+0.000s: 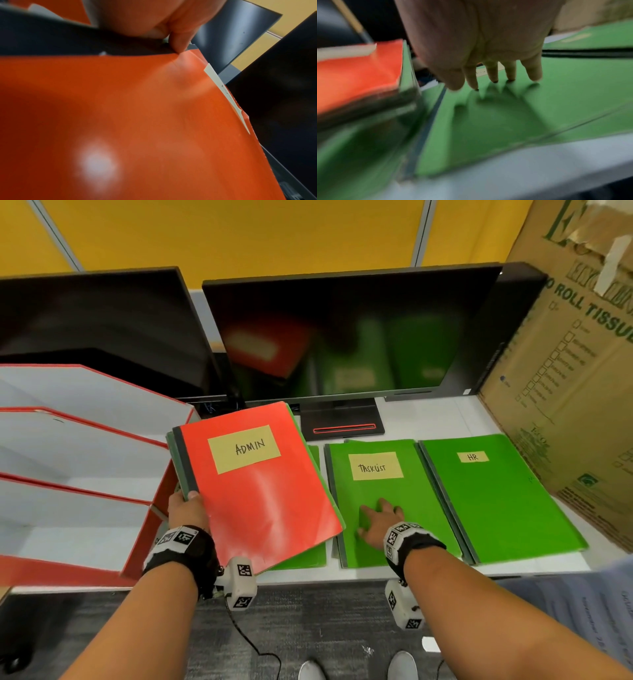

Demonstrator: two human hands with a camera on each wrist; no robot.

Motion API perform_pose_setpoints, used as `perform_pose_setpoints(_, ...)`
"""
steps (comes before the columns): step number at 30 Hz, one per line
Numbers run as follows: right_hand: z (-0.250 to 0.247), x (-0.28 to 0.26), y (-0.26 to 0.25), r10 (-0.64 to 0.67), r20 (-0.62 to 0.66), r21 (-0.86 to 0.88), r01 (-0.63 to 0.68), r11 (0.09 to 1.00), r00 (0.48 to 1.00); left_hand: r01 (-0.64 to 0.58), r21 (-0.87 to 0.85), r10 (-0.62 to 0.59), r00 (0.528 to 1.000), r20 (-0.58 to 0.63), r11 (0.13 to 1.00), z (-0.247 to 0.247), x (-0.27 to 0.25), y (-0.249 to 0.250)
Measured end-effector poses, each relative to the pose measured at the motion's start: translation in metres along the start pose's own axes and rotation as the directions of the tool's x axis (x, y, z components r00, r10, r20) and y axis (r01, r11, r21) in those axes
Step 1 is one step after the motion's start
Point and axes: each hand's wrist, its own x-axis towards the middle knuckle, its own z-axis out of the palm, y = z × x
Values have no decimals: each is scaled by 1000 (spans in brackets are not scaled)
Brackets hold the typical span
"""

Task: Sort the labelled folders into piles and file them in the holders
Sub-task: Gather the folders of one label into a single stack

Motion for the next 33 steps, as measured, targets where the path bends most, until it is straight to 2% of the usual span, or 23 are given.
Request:
perform_pose_setpoints(3,-20,-4,-15,-46,-198,214,89,973,979,1,18,-2,999,46,1000,1,-5,-1)
perform_pose_setpoints(4,-26,-7,-22,-72,-223,303,139,943,972,-4,13,4,998,62,1000,3,-5,-3)
perform_pose_setpoints(8,-34,-21,-47,-180,-64,603,182,777,982,-23,13,20,987,157,1000,15,-7,-13)
perform_pose_setpoints(10,-30,-21,-49,-170,-69,609,177,773,983,-18,-32,24,976,217,999,22,-8,-17)
perform_pose_setpoints(13,-27,-17,-46,-59,-205,557,166,814,977,16,-95,11,962,274,995,31,-2,-27)
perform_pose_setpoints(16,-28,-13,-42,-2,-280,603,178,778,960,48,-75,-25,961,277,996,36,11,-37)
perform_pose_setpoints(21,-27,-9,-43,64,-319,610,153,778,945,-27,-14,29,981,191,1000,18,-12,-11)
perform_pose_setpoints(26,-34,-11,-35,203,-340,634,64,771,918,-49,-27,50,997,63,998,6,-6,-4)
perform_pose_setpoints(33,-41,-6,-16,382,-440,627,-27,778,813,-15,-117,3,995,-104,993,-23,16,1)
